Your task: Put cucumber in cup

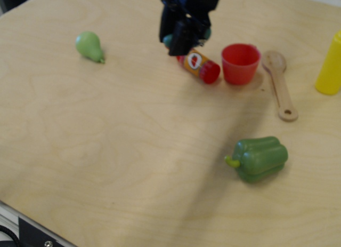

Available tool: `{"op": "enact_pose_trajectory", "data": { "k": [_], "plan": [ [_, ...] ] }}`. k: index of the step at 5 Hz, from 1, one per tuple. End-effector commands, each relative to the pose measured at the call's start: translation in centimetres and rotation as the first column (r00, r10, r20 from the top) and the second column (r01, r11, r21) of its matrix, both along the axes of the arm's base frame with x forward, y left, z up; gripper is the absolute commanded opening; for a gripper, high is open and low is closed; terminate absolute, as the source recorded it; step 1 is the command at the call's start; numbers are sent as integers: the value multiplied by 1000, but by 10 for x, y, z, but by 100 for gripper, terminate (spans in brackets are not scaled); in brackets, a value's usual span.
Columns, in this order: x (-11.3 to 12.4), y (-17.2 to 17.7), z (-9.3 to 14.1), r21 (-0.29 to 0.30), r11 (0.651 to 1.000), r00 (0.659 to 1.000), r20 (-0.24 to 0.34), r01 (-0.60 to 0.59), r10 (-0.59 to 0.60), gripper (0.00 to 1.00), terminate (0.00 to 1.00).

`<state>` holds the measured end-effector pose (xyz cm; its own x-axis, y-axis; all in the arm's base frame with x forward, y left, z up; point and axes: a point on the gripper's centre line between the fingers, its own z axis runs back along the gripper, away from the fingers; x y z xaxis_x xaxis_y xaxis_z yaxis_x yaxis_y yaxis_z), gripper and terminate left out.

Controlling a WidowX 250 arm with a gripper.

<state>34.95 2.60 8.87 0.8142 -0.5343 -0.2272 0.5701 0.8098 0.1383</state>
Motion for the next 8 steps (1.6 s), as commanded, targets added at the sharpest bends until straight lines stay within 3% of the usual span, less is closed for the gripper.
{"op": "enact_pose_trajectory", "data": {
  "k": [1,7,8],
  "plan": [
    [27,-8,8,15,999,999,1,52,-52,0,0],
    [48,-34,-2,47,997,998,-19,67,-66,0,0],
    [50,-37,3,44,998,999,-2,44,-44,100,0]
  ]
}}
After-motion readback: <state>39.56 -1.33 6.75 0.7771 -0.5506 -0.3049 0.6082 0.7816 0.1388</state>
